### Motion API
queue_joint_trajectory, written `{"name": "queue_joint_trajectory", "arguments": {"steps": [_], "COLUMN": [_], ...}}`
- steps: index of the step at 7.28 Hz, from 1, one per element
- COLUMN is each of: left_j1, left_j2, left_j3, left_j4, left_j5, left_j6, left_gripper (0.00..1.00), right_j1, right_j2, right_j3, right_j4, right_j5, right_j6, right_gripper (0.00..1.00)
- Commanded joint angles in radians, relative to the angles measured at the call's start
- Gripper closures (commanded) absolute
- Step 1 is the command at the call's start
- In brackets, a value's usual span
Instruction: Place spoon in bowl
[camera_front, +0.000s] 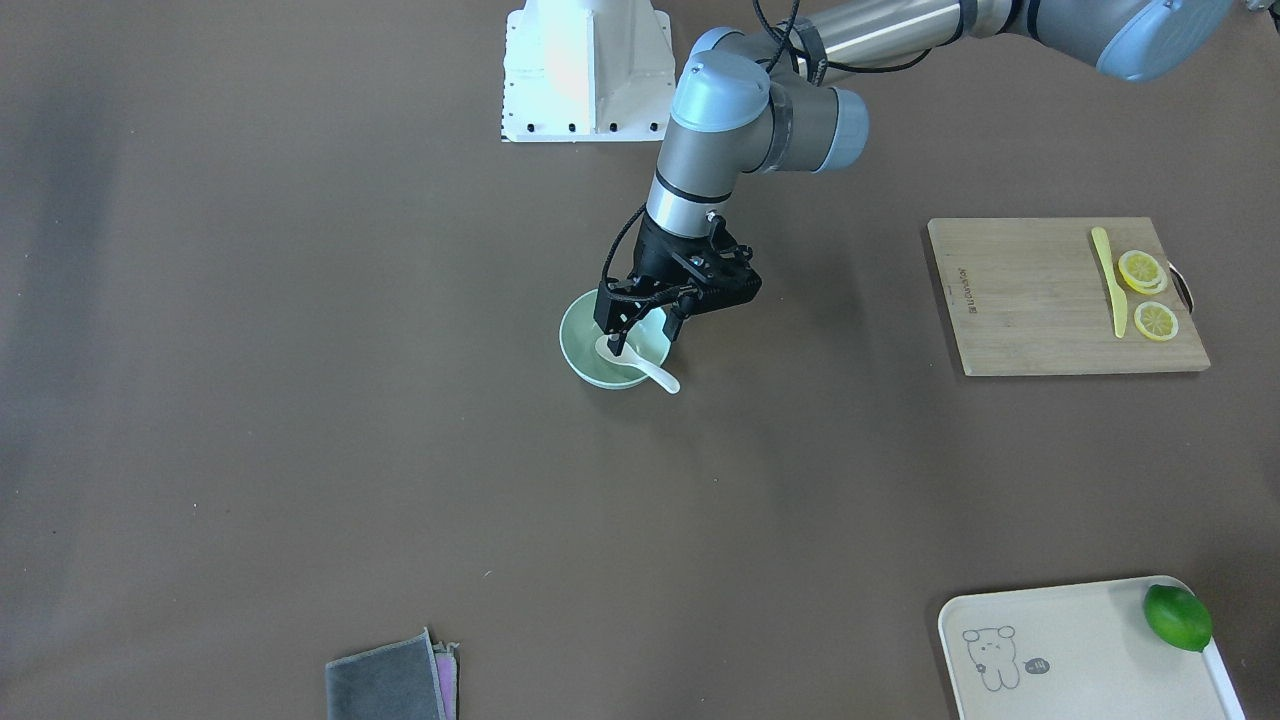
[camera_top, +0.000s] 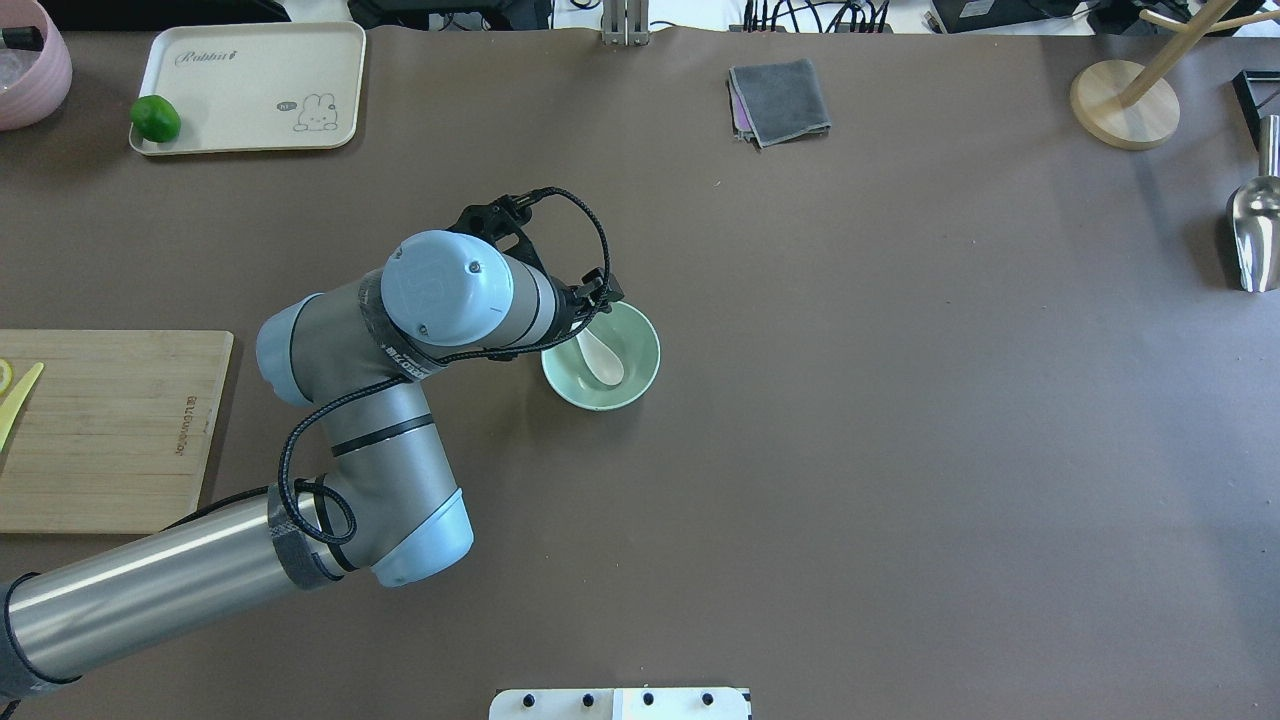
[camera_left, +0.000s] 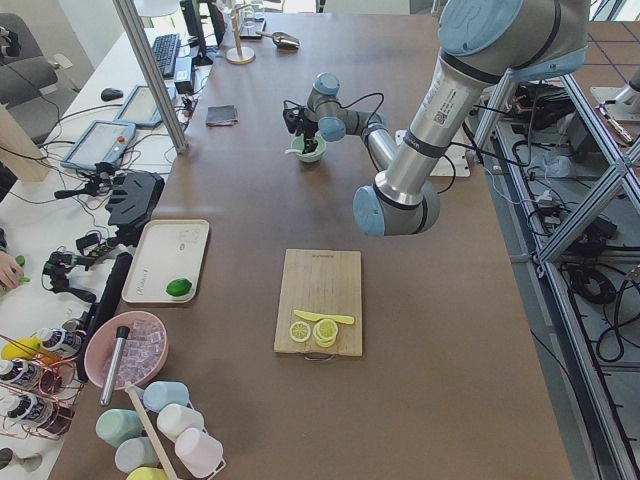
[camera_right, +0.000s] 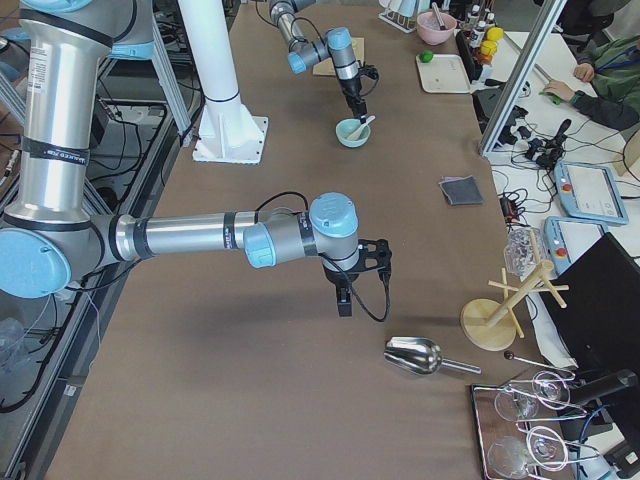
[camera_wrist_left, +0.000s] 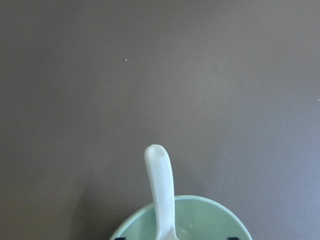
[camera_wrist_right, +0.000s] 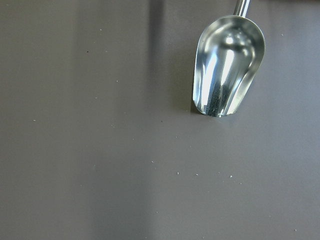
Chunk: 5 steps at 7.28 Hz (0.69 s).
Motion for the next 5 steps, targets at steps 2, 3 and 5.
{"name": "queue_joint_trajectory", "arguments": {"steps": [2,3,5], "left_j1": [-0.104,-0.215,-0.456], "left_j2": [0.16,0.256,0.432], "left_j3": [-0.172,-0.291,-0.431], "left_j4": [0.092,0.237,0.428], "left_j5": [-0.154,-0.276,-0.412], "left_j6": [0.27,0.462,0.932], "left_gripper": [0.03,0.03,0.03], "right_j1": [0.0,0.0,0.0], "right_j2": [-0.023,-0.036,-0.041], "right_j3": [-0.003,-0.005,-0.003], "right_j4": [0.0,0.0,0.0], "right_j5": [-0.001,-0.004,-0.03], "right_j6": [0.001,0.002,0.002], "right_gripper": [0.0,0.0,0.0]}}
